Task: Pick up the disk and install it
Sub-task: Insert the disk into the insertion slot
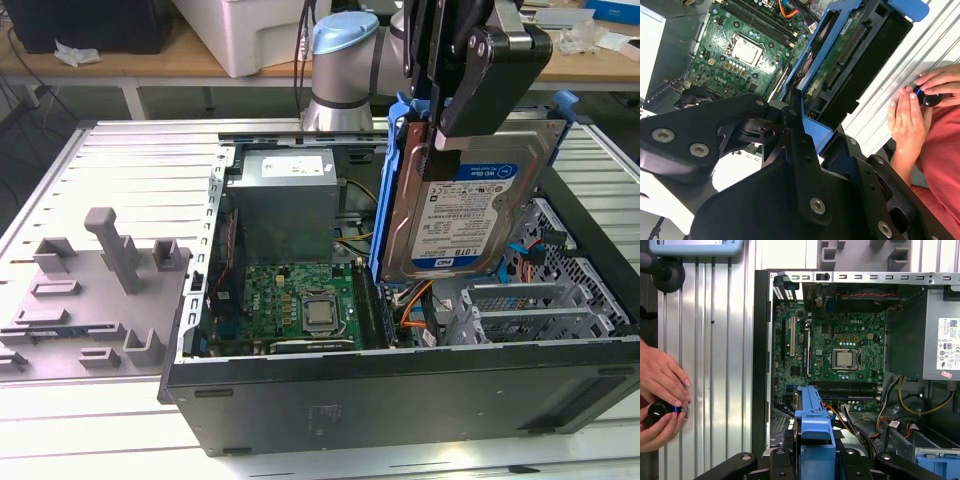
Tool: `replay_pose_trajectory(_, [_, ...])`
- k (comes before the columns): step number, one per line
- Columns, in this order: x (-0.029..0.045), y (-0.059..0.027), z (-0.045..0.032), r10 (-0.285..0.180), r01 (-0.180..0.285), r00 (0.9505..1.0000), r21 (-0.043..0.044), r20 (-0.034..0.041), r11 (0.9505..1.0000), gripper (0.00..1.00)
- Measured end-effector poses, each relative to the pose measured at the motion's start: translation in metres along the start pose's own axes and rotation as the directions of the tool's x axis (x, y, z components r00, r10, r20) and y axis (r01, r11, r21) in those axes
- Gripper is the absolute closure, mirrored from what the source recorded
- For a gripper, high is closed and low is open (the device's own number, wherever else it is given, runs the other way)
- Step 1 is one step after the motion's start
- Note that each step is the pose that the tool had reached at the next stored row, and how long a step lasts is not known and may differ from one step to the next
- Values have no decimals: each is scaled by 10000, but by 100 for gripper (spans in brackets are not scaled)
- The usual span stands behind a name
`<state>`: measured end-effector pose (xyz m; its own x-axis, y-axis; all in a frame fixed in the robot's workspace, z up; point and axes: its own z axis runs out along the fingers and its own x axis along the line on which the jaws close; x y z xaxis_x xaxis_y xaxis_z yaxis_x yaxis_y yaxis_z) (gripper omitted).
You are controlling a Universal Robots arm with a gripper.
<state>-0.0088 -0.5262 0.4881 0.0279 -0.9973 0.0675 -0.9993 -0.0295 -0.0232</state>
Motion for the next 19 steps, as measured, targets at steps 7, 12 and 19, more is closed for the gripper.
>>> replay_pose_trajectory(7, [2, -35, 1, -1, 1, 10000, 1, 0, 10000, 64])
replay_pose_trajectory(12, [8, -128, 5, 0, 0, 10000, 1, 1, 10000, 64])
replay_pose_trajectory(19, [20, -262, 7, 0, 0, 10000, 0, -2, 10000, 64])
